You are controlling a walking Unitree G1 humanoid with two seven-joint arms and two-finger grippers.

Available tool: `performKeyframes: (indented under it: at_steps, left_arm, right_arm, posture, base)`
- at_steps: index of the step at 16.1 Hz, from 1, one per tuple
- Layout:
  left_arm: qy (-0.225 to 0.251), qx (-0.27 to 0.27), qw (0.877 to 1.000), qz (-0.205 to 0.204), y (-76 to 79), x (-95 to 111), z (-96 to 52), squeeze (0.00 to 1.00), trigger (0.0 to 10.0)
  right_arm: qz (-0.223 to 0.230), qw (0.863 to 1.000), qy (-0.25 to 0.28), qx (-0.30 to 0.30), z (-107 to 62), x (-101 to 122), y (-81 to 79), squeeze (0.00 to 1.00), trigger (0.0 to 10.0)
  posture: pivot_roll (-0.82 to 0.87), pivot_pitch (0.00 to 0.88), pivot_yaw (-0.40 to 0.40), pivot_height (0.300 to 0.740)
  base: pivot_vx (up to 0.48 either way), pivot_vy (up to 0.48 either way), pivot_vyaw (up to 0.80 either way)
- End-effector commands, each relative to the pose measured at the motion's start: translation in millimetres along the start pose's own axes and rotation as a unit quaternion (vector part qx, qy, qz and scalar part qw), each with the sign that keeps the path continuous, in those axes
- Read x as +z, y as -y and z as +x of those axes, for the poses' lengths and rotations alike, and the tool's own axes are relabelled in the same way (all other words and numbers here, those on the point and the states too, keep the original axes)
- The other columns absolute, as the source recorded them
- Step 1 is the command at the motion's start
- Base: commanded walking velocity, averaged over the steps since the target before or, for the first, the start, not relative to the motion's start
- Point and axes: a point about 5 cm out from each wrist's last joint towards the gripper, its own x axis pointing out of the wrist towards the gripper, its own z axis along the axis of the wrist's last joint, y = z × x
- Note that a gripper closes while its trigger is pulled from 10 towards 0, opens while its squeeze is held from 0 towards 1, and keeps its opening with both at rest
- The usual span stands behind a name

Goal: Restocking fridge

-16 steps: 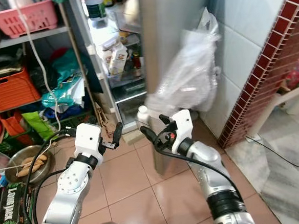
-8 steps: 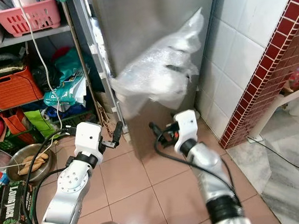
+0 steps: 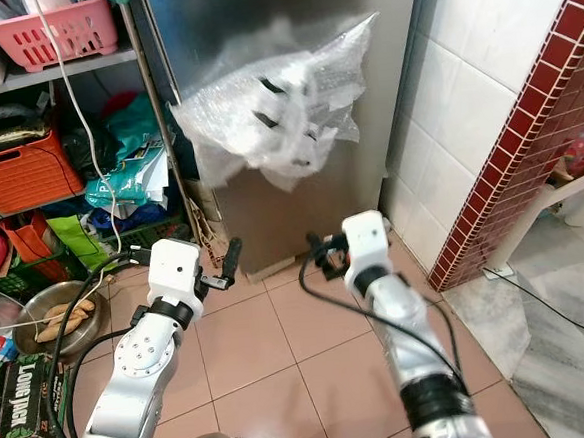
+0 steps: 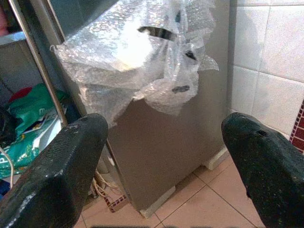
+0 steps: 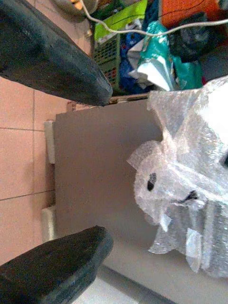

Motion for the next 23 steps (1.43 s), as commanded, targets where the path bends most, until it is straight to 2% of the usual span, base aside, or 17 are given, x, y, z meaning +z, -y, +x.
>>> performKeyframes:
  at_steps: [1,4,6,8,13,18,23]
  left_arm:
    - [-0.003,-0.003,1.0,0.004,-0.5,-1.3,0.6,0.0,10.0]
    - [-0.002,0.0,1.0,0.005,-1.0,-1.4,0.0,0.0,10.0]
    - [-0.002,0.0,1.0,0.006,-1.5,-1.3,0.1,0.0,10.0]
    - [0.0,0.001,1.0,0.006,-2.9,-0.1,0.9,0.0,10.0]
    - [0.005,0.022,1.0,-0.004,-13.7,5.4,2.1,0.0,10.0]
    - [-0.005,0.02,1.0,-0.015,-11.2,4.8,1.3,0.0,10.0]
    - [-0.018,0.02,0.999,-0.034,-14.4,-2.4,-1.7,0.0,10.0]
  right_arm:
    - [0.033,0.999,0.009,0.001,-1.7,1.2,2.2,0.0,10.0]
    - [0.024,1.0,0.004,-0.018,-1.7,-0.7,6.7,0.0,10.0]
    - [-0.02,0.999,0.003,-0.037,0.5,-0.8,3.2,0.0,10.0]
    - [-0.005,0.998,0.015,-0.054,0.3,1.7,4.2,0.0,10.0]
    - [-0.008,0.996,0.031,-0.087,-10.1,9.4,11.4,0.0,10.0]
    - [-0.012,0.993,0.043,-0.108,-14.0,15.0,13.6,0.0,10.0]
    - [-0.015,0.993,0.042,-0.112,-15.7,13.2,11.4,0.0,10.0]
  posture:
    - [0.04,0.0,0.033,0.74]
    - [0.05,0.0,0.033,0.74]
    - [0.05,0.0,0.034,0.74]
    - [0.05,0.0,0.033,0.74]
    - [0.01,0.044,0.05,0.74]
    - [0.0,0.055,0.053,0.74]
    - [0.01,0.01,0.045,0.74]
  base:
    - [0.0,0.0,0.0]
    - [0.0,0.0,0.0]
    - [0.0,0.0,0.0]
    - [0.0,0.0,0.0]
    - [0.0,0.0,0.0]
    - [0.0,0.301,-0.8]
    - [0.0,0.447,-0.8]
